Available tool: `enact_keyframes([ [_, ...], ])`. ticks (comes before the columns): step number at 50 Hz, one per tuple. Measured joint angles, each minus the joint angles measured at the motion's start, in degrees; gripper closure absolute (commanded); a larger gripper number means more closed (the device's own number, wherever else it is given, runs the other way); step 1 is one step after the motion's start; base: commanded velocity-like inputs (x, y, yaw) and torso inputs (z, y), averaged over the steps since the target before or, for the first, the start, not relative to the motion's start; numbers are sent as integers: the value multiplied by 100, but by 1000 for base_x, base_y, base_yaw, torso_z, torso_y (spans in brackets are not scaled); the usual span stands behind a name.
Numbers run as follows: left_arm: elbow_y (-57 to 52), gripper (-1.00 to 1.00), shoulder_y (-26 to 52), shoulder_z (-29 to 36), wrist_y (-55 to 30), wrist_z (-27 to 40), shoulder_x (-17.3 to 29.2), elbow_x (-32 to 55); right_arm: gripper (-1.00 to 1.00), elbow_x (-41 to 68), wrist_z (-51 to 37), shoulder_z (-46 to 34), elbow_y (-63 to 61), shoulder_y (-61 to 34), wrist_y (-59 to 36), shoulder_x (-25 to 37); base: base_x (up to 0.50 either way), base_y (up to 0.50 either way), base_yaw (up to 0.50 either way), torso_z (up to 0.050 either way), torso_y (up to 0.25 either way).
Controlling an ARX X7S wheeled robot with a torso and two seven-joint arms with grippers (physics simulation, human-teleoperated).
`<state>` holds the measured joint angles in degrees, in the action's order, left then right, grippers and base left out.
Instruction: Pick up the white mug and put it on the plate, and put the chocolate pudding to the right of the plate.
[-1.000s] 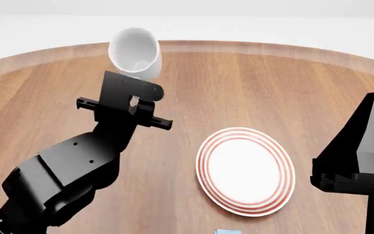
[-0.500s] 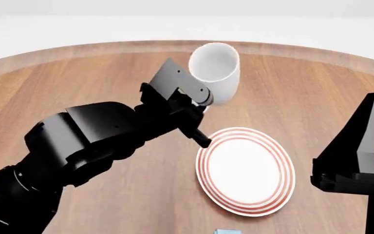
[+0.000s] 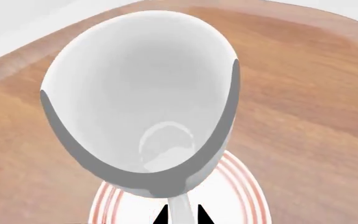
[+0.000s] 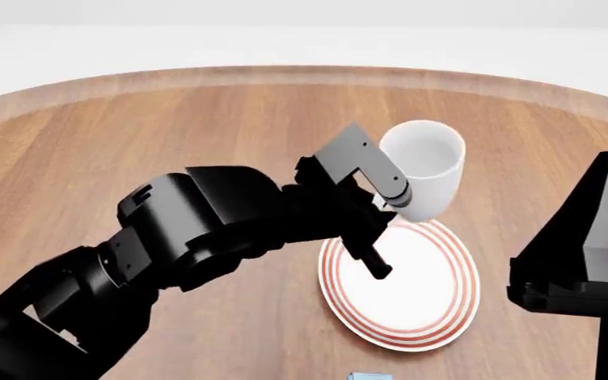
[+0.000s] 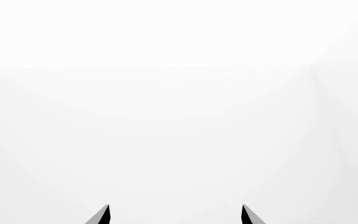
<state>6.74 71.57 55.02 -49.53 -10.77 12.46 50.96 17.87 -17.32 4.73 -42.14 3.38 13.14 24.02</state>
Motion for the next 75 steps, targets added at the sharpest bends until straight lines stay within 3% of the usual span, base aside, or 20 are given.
enact_keyframes([
  [48,2217,100,-114,1049,649,-626,-984,-513,-100,78,-44,14,84,52,99,60,0,0,0,0,0],
  [75,3350,100,332,3021,1857,-301,-1112,1017,-100,95,-76,22,65,86,135,97,0,0,0,0,0],
])
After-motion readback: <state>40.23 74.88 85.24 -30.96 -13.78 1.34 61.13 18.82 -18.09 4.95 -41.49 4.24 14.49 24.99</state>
